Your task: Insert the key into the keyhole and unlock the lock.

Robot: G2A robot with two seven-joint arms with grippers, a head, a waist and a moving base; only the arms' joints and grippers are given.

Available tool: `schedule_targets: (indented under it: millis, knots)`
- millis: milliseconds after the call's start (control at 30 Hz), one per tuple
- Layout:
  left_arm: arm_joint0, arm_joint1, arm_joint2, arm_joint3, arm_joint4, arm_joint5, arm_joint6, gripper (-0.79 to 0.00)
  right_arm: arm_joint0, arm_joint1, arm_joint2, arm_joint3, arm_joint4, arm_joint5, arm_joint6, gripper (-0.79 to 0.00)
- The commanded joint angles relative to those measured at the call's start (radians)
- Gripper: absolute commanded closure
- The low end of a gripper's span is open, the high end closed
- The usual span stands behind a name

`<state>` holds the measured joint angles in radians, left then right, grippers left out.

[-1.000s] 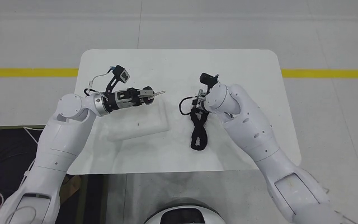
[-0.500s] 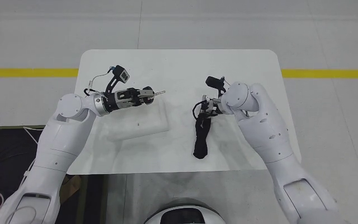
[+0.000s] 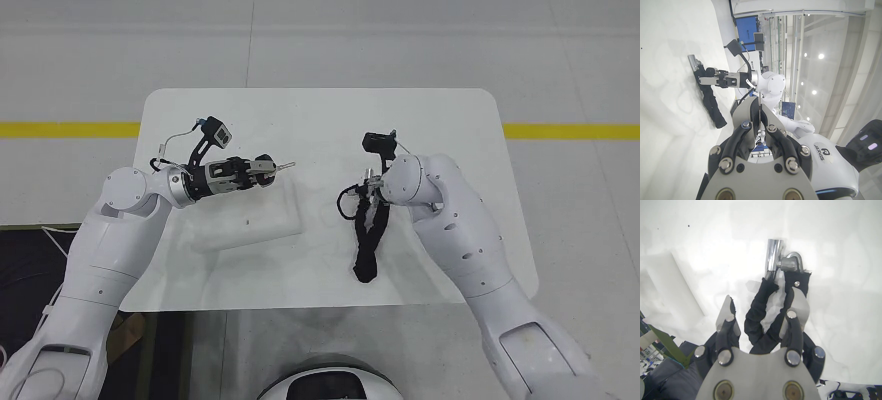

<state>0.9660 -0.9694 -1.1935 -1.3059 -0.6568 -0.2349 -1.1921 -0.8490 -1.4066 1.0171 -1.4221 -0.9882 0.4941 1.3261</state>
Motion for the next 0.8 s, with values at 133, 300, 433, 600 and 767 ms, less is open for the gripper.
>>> schedule_targets:
  millis: [133, 300, 433, 600, 767]
  knots:
    - [0.000, 0.000, 0.000, 0.000, 0.000, 0.000, 0.000, 0.000, -0.012, -0.028, -0.011, -0.013, -0.094, -0.006, 0.006, -0.634]
    - [0.000, 0.000, 0.000, 0.000, 0.000, 0.000, 0.000, 0.000, -0.015, -0.058, -0.006, 0.019, -0.176, -0.004, 0.004, -0.533]
    - [0.000, 0.000, 0.000, 0.000, 0.000, 0.000, 0.000, 0.000, -0.014, -0.084, 0.008, 0.046, -0.234, 0.009, -0.009, -0.379]
    - [0.000, 0.000, 0.000, 0.000, 0.000, 0.000, 0.000, 0.000, -0.012, -0.115, 0.034, 0.075, -0.283, 0.006, -0.006, -0.326]
    - [0.000, 0.000, 0.000, 0.000, 0.000, 0.000, 0.000, 0.000, -0.012, -0.146, 0.057, 0.106, -0.338, -0.005, 0.005, -0.086]
